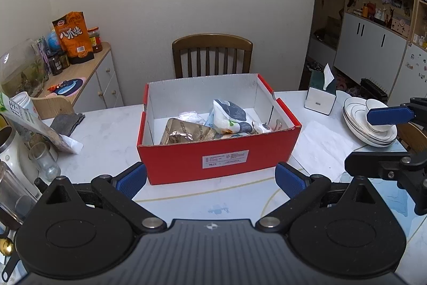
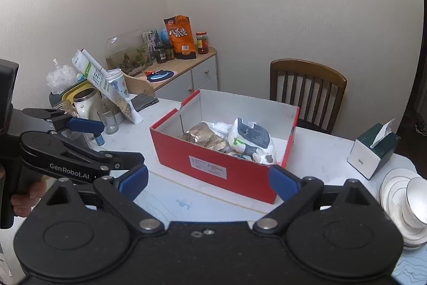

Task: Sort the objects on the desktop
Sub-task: 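Lift both tools up out of the red box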

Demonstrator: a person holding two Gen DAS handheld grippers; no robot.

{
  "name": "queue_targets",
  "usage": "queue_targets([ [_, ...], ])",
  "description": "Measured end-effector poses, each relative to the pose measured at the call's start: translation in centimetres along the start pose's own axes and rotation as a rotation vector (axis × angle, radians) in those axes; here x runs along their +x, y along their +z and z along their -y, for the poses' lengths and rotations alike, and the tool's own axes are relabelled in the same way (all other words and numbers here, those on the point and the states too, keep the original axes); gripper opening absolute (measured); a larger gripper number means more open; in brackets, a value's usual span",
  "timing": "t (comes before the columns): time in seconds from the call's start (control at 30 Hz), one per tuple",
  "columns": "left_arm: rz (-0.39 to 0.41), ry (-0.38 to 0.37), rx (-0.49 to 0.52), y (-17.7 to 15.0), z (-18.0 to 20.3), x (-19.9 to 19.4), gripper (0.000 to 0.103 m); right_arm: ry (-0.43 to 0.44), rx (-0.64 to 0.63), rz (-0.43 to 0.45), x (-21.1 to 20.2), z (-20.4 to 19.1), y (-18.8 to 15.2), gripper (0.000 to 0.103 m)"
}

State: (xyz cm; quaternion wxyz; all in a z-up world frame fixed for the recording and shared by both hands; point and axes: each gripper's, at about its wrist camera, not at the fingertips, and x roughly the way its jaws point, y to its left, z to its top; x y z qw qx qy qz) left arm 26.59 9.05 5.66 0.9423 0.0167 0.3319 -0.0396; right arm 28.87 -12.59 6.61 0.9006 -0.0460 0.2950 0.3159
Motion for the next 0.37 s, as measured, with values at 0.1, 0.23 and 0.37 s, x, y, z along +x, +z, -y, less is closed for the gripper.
queue_targets([
  [0.1, -0.003, 0.001, 0.000, -0.2, 0.0, 0.0, 0.103, -0.003, 0.008, -0.003, -0.2, 0.0, -0.2, 0.097],
  [0.23, -0.009, 0.011, -0.002, -0.4, 0.0, 0.0, 0.103, -0.008, 0.018, -0.013, -0.5, 0.3, -0.7, 0.097],
  [0.37, -0.015, 0.010, -0.004, -0.6, -0.1, 0.0, 0.103, -0.013, 0.029, -0.022, -0.6, 0.5, -1.1, 0.097],
])
